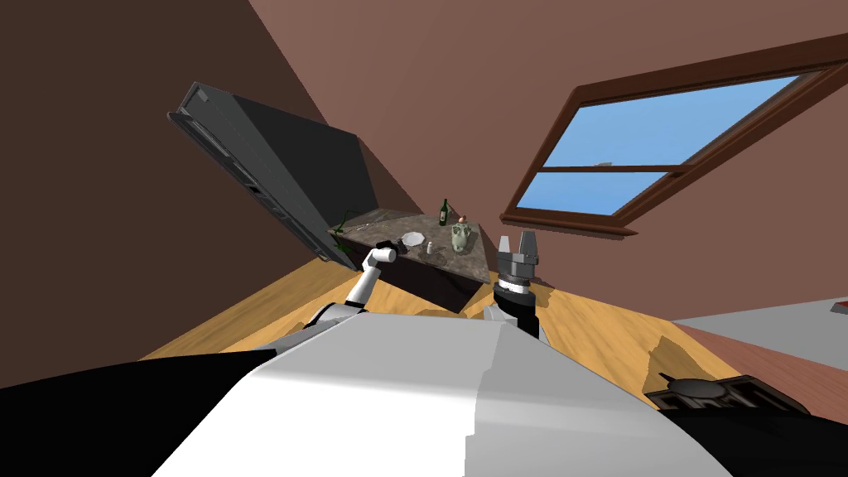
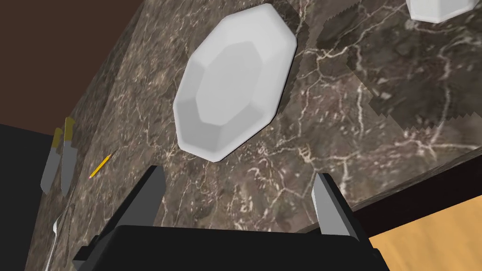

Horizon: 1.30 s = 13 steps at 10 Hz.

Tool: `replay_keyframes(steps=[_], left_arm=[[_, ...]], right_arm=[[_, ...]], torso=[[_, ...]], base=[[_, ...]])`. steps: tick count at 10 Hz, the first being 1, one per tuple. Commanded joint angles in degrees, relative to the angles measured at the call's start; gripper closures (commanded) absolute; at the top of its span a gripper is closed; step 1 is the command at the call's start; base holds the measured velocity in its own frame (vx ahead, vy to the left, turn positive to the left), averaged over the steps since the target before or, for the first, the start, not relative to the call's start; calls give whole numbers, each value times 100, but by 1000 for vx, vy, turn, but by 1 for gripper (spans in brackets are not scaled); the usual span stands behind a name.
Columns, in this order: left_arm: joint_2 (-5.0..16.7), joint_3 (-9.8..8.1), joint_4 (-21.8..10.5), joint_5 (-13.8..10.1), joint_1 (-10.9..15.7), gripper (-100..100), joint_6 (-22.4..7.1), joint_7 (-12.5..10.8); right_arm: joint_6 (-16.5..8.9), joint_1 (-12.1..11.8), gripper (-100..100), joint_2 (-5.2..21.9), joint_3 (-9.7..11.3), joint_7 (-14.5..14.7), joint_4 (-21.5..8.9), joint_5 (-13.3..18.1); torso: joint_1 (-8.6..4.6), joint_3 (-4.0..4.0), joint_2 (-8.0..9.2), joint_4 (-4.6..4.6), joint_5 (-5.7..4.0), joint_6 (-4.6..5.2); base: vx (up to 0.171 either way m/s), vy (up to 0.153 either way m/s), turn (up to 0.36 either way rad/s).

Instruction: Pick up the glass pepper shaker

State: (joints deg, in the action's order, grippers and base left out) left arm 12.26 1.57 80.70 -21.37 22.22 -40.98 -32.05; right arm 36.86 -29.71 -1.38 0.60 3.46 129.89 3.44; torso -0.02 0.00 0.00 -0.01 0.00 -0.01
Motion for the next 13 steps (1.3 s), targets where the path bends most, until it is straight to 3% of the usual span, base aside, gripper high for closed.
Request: replay_keyframes(steps=[1,2,3,5,6,7,8,9,10,13], left_arm=[[-7,1,-286,-129,268,-100,-286,-173],[-7,1,-289,-129,268,-100,-446,-173],[-12,-3,-526,-248,504,-100,-607,-313],[-12,-3,-553,-248,521,-100,-783,-313],[-22,-5,-808,-364,765,-100,-1001,-448],[-22,-5,-808,-364,765,-100,-1091,-448],[-35,-8,-1044,-479,999,-100,-1295,-574],[-35,-8,-1054,-479,999,-100,-1384,-574],[-51,-9,-1284,-590,1223,-100,-1589,-693],[-69,-10,-1510,-697,1434,-100,-1922,-803]], right_arm=[[0,0,0,0,0,0,0,0],[0,0,0,0,0,0,0,0],[0,0,0,0,0,0,0,0],[0,0,0,0,0,0,0,0],[0,0,0,0,0,0,0,0],[0,0,0,0,0,0,0,0],[0,0,0,0,0,0,0,0],[0,0,0,0,0,0,0,0],[0,0,0,0,0,0,0,0],[0,0,0,0,0,0,0,0]], torso=[[0,0,0,0,0,0],[-1,-1,-1,0,0,1],[-1,0,-1,0,0,0],[-2,-1,-1,-1,0,0],[-2,0,1,0,0,0],[-4,0,0,0,-1,1],[-3,0,0,0,-1,0],[-5,-1,-1,0,-1,1],[-4,-1,-1,-1,-1,0],[-7,-1,-2,-1,-2,0]], base=[[7,2,-2],[7,1,-5],[8,0,-5],[4,-1,-3],[6,-6,-9],[6,-5,-9],[9,-8,-14],[11,-7,-11],[12,-12,-21],[12,-13,-16]])
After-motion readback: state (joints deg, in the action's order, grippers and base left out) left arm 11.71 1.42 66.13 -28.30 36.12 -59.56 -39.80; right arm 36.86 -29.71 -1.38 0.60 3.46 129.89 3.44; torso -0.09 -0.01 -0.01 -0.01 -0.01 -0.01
